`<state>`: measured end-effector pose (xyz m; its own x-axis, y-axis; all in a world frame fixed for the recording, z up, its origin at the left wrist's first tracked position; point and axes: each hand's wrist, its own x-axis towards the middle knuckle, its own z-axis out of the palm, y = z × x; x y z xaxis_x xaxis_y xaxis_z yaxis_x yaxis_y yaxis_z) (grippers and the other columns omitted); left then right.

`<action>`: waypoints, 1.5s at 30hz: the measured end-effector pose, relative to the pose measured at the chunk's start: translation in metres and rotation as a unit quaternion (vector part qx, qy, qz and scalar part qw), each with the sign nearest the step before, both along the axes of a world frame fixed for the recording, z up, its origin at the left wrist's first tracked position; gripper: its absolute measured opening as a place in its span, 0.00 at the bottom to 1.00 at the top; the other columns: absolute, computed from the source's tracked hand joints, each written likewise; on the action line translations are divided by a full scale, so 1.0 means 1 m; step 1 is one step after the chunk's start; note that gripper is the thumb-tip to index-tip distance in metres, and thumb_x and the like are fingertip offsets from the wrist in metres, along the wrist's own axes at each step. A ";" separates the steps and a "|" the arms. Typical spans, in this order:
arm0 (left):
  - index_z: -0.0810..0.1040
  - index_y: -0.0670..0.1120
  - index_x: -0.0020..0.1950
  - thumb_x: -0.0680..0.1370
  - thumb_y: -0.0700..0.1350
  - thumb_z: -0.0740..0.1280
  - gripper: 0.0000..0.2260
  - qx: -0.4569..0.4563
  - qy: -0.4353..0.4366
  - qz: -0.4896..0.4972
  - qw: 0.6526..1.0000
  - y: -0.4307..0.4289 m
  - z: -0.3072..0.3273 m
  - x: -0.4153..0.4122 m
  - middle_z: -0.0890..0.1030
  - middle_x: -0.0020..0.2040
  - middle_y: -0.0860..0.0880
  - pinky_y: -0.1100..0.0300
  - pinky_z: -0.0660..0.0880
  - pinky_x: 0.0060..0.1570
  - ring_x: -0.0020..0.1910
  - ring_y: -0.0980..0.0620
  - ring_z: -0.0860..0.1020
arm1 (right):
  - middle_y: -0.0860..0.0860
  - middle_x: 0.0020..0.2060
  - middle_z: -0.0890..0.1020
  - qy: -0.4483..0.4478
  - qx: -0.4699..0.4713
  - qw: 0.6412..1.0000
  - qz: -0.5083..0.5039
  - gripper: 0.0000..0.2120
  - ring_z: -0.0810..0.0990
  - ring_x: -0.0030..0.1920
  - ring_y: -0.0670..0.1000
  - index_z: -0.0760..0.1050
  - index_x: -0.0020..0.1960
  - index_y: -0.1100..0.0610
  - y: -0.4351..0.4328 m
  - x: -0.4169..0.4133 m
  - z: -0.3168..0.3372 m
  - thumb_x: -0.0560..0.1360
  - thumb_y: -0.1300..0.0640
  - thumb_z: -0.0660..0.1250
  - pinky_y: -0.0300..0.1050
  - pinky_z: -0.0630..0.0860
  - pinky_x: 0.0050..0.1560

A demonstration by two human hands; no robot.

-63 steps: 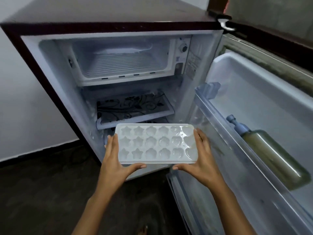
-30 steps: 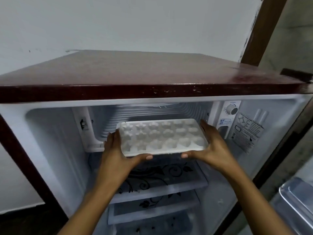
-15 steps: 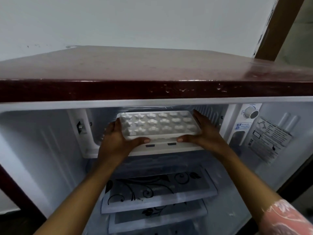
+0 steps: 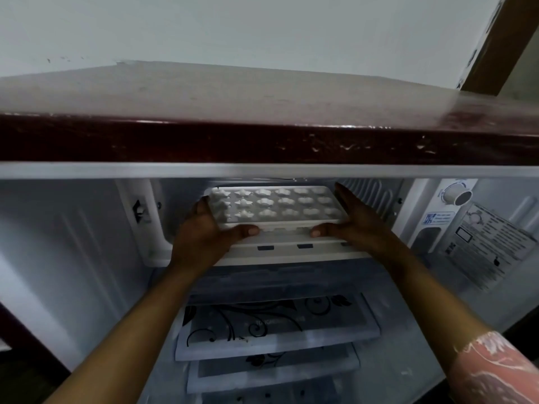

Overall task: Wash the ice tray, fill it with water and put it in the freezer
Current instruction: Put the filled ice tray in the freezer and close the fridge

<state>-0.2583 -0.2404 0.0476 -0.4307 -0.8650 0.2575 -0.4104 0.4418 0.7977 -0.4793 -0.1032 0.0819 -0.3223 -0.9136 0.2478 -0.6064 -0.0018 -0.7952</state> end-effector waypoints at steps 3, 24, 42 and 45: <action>0.66 0.49 0.69 0.50 0.73 0.67 0.51 0.007 -0.001 -0.010 1.000 0.000 0.001 0.001 0.74 0.64 0.50 0.50 0.73 0.60 0.63 0.49 0.73 | 0.29 0.51 0.68 0.014 0.007 1.000 -0.004 0.37 0.68 0.53 0.32 0.58 0.62 0.38 0.000 0.002 0.000 0.65 0.57 0.77 0.13 0.61 0.44; 0.42 0.43 0.76 0.77 0.62 0.43 0.34 -0.277 -0.206 0.041 0.938 0.097 -0.022 0.038 0.43 0.76 0.46 0.56 0.31 0.71 0.76 0.51 0.41 | 0.55 0.69 0.70 0.392 0.015 0.910 -0.132 0.27 0.66 0.71 0.55 0.66 0.70 0.59 0.064 0.103 -0.044 0.77 0.45 0.52 0.48 0.46 0.71; 0.59 0.38 0.74 0.78 0.54 0.52 0.29 -0.294 -0.210 -0.014 0.932 0.253 -0.041 0.099 0.59 0.75 0.42 0.52 0.42 0.72 0.74 0.48 0.54 | 0.51 0.66 0.75 0.363 0.099 0.898 -0.227 0.23 0.73 0.67 0.52 0.70 0.67 0.55 0.232 0.194 -0.049 0.77 0.46 0.53 0.48 0.48 0.70; 0.57 0.39 0.75 0.80 0.56 0.46 0.29 -0.277 -0.203 -0.031 0.939 0.286 -0.042 0.109 0.58 0.75 0.42 0.53 0.42 0.73 0.74 0.48 0.53 | 0.50 0.65 0.75 0.361 0.117 0.892 -0.247 0.23 0.73 0.66 0.51 0.70 0.67 0.54 0.269 0.210 -0.046 0.77 0.45 0.52 0.49 0.48 0.70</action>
